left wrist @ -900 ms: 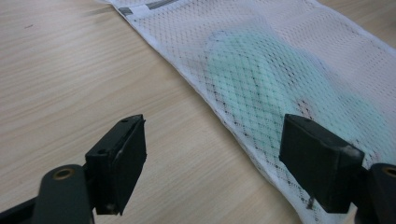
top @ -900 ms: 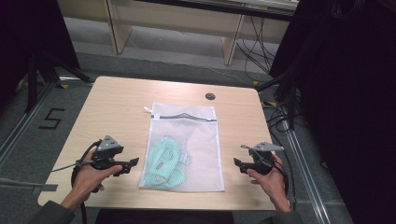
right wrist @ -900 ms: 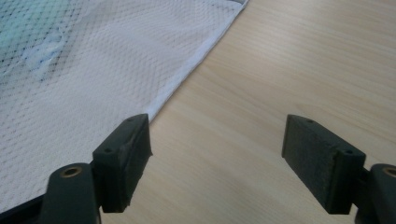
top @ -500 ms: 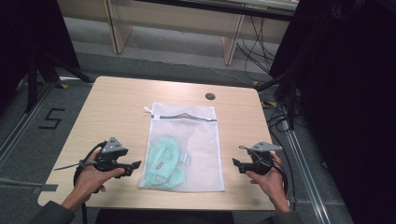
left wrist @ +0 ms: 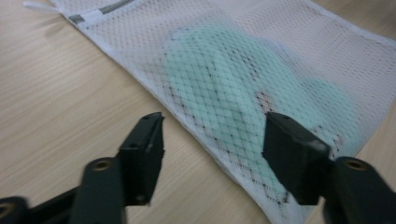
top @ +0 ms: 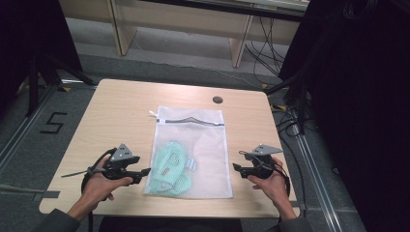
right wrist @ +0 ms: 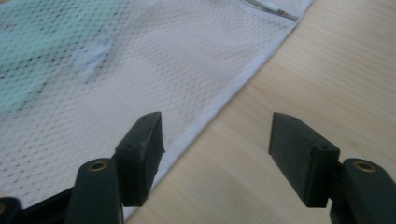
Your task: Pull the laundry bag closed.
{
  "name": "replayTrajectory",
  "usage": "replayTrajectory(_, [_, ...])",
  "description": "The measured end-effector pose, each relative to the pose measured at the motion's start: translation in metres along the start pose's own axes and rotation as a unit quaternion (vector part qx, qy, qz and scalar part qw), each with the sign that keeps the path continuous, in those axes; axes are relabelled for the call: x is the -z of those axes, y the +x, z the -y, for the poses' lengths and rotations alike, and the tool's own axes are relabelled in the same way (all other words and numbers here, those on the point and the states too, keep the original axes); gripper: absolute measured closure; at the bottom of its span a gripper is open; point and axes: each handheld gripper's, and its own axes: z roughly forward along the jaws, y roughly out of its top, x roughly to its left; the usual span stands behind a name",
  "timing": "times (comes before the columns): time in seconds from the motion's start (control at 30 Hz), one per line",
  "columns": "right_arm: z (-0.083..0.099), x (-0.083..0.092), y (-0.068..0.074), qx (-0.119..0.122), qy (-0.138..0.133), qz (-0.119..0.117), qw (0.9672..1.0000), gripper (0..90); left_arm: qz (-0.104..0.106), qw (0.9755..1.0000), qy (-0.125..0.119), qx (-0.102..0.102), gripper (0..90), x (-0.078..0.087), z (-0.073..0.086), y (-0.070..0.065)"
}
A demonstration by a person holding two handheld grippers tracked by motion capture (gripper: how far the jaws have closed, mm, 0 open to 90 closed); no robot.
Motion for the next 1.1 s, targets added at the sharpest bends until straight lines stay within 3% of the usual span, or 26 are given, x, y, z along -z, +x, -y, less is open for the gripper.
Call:
replayTrajectory(0.03, [-0.001, -0.002, 0.000, 0.017, 0.004, -0.011, 0.9998, 46.5, 0.000, 1.0000, -0.004, -0.005, 46.1, -0.002, 0.000, -0.002])
replayTrajectory(0.1, [-0.003, -0.008, 0.005, 0.035, 0.008, -0.022, 0.9991, 56.1, 0.002, 0.9998, -0.006, -0.017, 61.0, -0.006, 0.000, -0.004])
replayTrajectory(0.13, [-0.003, -0.008, 0.005, 0.035, 0.008, -0.022, 0.9991, 56.1, 0.006, 0.9997, -0.005, -0.025, 61.0, -0.007, -0.001, -0.004])
replayTrajectory(0.17, [-0.004, -0.008, 0.007, 0.037, 0.020, -0.033, 0.9986, 58.1, 0.008, 0.9997, -0.005, -0.023, 66.0, -0.008, -0.001, -0.006])
replayTrajectory(0.2, [-0.004, -0.012, 0.009, 0.040, 0.007, -0.037, 0.9985, 62.2, 0.015, 0.9996, -0.008, -0.023, 69.9, -0.010, -0.002, -0.007])
replayTrajectory(0.23, [-0.006, -0.015, 0.014, 0.043, 0.015, -0.052, 0.9976, 70.2, 0.020, 0.9995, -0.012, -0.022, 77.2, -0.011, -0.002, -0.009])
replayTrajectory(0.3, [-0.007, -0.016, 0.016, 0.049, 0.020, -0.056, 0.9971, 74.0, 0.030, 0.9991, -0.016, -0.026, 79.7, -0.014, -0.003, -0.014])
replayTrajectory(0.37, [-0.009, -0.020, 0.021, 0.070, 0.028, -0.062, 0.9953, 80.1, 0.046, 0.9987, -0.016, -0.015, 85.5, -0.017, -0.004, -0.021])
replayTrajectory(0.4, [-0.010, -0.022, 0.024, 0.073, 0.040, -0.070, 0.9941, 82.7, 0.061, 0.9977, -0.011, -0.025, 85.5, -0.018, -0.005, -0.022])
replayTrajectory(0.43, [-0.011, -0.028, 0.028, 0.093, 0.049, -0.073, 0.9918, 85.1, 0.073, 0.9972, -0.013, -0.011, 87.6, -0.026, -0.005, -0.031])
replayTrajectory(0.5, [-0.012, -0.033, 0.031, 0.102, 0.061, -0.079, 0.9898, 86.7, 0.074, 0.9970, -0.002, -0.021, 88.5, -0.030, -0.005, -0.033])
replayTrajectory(0.53, [-0.012, -0.033, 0.031, 0.102, 0.061, -0.079, 0.9898, 86.7, 0.073, 0.9964, 0.008, -0.042, 88.5, -0.033, -0.006, -0.033])
replayTrajectory(0.57, [-0.012, -0.035, 0.032, 0.099, 0.070, -0.079, 0.9895, 87.1, 0.075, 0.9963, 0.017, -0.038, 89.3, -0.036, -0.006, -0.034])
replayTrajectory(0.6, [-0.012, -0.037, 0.032, 0.099, 0.077, -0.079, 0.9889, 87.4, 0.080, 0.9963, 0.008, -0.030, 89.3, -0.039, -0.006, -0.036])
replayTrajectory(0.73, [-0.013, -0.041, 0.030, 0.099, 0.081, -0.083, 0.9883, 88.0, 0.083, 0.9953, 0.014, -0.048, 89.4, -0.042, -0.010, -0.039])
replayTrajectory(0.87, [-0.012, -0.044, 0.033, 0.098, 0.102, -0.086, 0.9862, 89.1, 0.092, 0.9944, 0.011, -0.050, 89.5, -0.049, -0.011, -0.044])
replayTrajectory(1.0, [-0.013, -0.048, 0.034, 0.103, 0.105, -0.079, 0.9860, 89.9, 0.094, 0.9927, 0.023, -0.073, 89.4, -0.053, -0.013, -0.044])
replayTrajectory(1.1, [-0.013, -0.050, 0.033, 0.114, 0.106, -0.077, 0.9848, 89.9, 0.088, 0.9932, 0.032, -0.069, 89.4, -0.055, -0.012, -0.045])
